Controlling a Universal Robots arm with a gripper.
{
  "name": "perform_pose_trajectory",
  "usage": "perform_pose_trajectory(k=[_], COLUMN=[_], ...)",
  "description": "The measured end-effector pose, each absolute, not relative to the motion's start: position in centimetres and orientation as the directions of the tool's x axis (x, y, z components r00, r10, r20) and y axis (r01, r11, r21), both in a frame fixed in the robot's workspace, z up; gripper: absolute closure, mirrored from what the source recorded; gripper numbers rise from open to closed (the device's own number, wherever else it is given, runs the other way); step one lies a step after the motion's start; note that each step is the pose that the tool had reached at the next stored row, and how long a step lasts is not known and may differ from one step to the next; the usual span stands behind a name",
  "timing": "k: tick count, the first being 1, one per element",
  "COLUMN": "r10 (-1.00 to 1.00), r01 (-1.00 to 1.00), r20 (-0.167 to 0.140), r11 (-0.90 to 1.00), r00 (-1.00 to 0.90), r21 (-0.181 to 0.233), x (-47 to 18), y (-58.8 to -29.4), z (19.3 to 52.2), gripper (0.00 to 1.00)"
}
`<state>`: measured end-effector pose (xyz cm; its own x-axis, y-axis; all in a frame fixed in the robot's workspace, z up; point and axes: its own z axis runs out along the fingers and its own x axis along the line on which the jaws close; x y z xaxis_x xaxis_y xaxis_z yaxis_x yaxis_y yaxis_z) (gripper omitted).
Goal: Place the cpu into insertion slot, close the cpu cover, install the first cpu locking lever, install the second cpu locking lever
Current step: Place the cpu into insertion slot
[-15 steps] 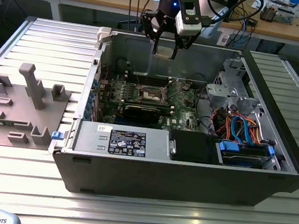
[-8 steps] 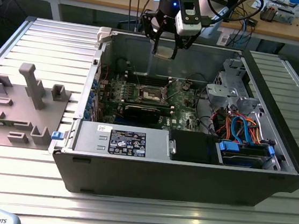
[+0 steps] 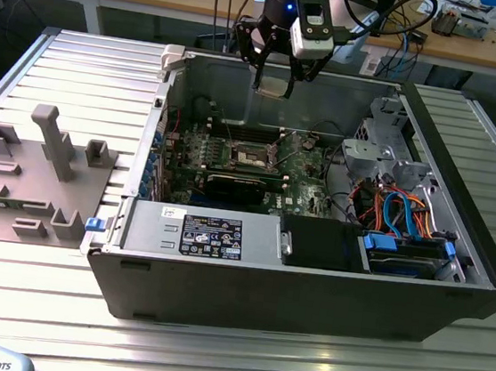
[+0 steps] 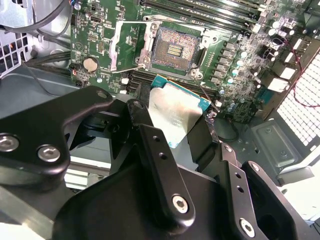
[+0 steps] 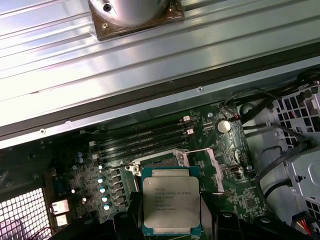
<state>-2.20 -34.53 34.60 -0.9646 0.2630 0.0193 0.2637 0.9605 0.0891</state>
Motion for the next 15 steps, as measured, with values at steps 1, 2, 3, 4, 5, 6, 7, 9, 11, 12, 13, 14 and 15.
perform_pose_trajectory(k=[1,2,3,4,5,6,7,9,11,12,13,14,15], r10=[0.264,0.265,0.266,0.267,0.268,0.269,0.269,0.272,0.273,0.274,0.275,0.276,0.278], r01=[0.265,0.266,0.266,0.268,0.268,0.269,0.27,0.272,0.274,0.275,0.276,0.277,0.278], r20=[0.019,0.019,0.019,0.019,0.019,0.019,0.019,0.019,0.019,0.019,0.019,0.019,0.019], r11=[0.96,0.96,0.96,0.959,0.959,0.959,0.959,0.958,0.958,0.957,0.957,0.957,0.956], r00=[-0.964,-0.964,-0.964,-0.964,-0.963,-0.963,-0.963,-0.962,-0.962,-0.961,-0.961,-0.961,-0.961], r21=[0.089,0.089,0.089,0.089,0.089,0.089,0.089,0.089,0.089,0.089,0.089,0.089,0.089], x=[-2.2,-2.2,-2.2,-2.2,-2.2,-2.2,-2.2,-2.2,-2.2,-2.2,-2.2,-2.2,-2.2], y=[-34.53,-34.53,-34.53,-34.53,-34.53,-34.53,-34.53,-34.53,-34.53,-34.53,-34.53,-34.53,-34.53], z=[34.6,34.61,34.6,34.6,34.6,34.61,34.6,34.6,34.6,34.6,34.6,34.6,34.61], gripper=[0.46,0.46,0.46,0.46,0.46,0.46,0.46,0.46,0.46,0.46,0.46,0.46,0.46])
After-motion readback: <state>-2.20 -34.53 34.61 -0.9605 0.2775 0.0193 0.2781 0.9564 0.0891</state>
